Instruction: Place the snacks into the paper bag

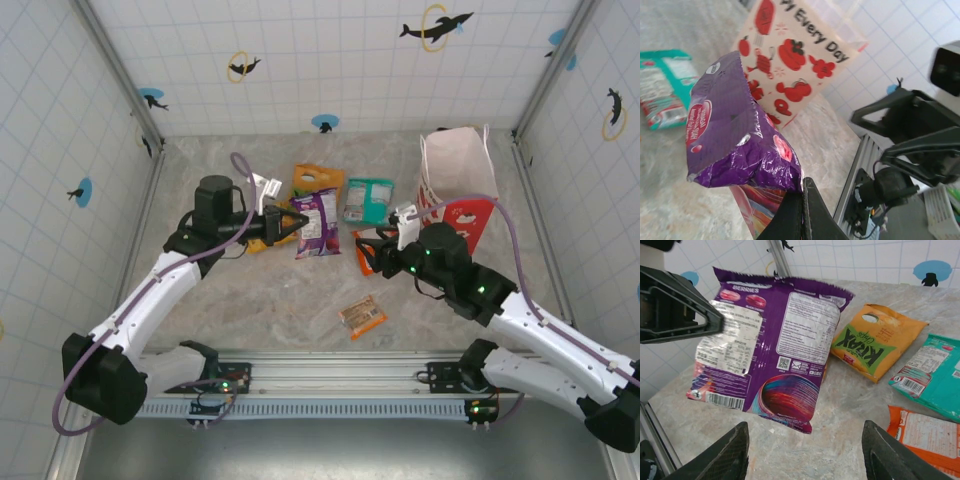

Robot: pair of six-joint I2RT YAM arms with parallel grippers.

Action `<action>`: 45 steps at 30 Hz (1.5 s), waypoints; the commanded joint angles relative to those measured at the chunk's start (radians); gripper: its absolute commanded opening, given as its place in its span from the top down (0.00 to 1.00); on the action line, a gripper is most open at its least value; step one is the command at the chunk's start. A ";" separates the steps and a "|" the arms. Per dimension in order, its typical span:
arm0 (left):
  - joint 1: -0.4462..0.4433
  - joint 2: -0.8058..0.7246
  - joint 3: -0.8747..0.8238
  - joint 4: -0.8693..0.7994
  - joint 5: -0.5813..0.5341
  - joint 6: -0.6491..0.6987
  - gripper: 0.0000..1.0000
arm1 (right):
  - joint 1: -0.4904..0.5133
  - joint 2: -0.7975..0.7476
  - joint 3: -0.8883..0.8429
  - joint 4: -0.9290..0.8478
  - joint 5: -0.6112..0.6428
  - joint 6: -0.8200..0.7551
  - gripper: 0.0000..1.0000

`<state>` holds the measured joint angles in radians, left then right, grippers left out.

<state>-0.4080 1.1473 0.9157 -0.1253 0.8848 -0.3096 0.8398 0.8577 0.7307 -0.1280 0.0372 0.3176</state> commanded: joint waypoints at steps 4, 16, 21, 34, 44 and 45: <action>-0.076 -0.031 0.021 0.055 0.108 0.228 1.00 | -0.021 -0.099 -0.148 0.192 -0.020 0.012 0.38; -0.122 0.003 0.052 0.119 0.266 0.314 1.00 | -0.030 -0.210 -0.329 0.422 -0.077 -0.019 0.30; -0.159 0.038 0.105 0.163 0.317 0.310 1.00 | -0.036 -0.225 -0.367 0.501 -0.117 0.000 0.26; -0.201 0.049 0.069 0.227 0.312 0.370 1.00 | -0.139 -0.207 -0.417 0.725 -0.413 0.094 0.20; -0.201 0.080 0.086 0.092 0.150 0.516 1.00 | -0.171 -0.248 -0.425 0.745 -0.430 0.073 0.45; -0.201 0.081 0.087 0.093 0.151 0.517 1.00 | -0.172 -0.250 -0.425 0.742 -0.430 0.071 0.45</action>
<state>-0.6025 1.2278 0.9882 -0.0235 1.0527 0.1307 0.6735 0.6266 0.3241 0.5579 -0.3832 0.4000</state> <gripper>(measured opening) 0.042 0.552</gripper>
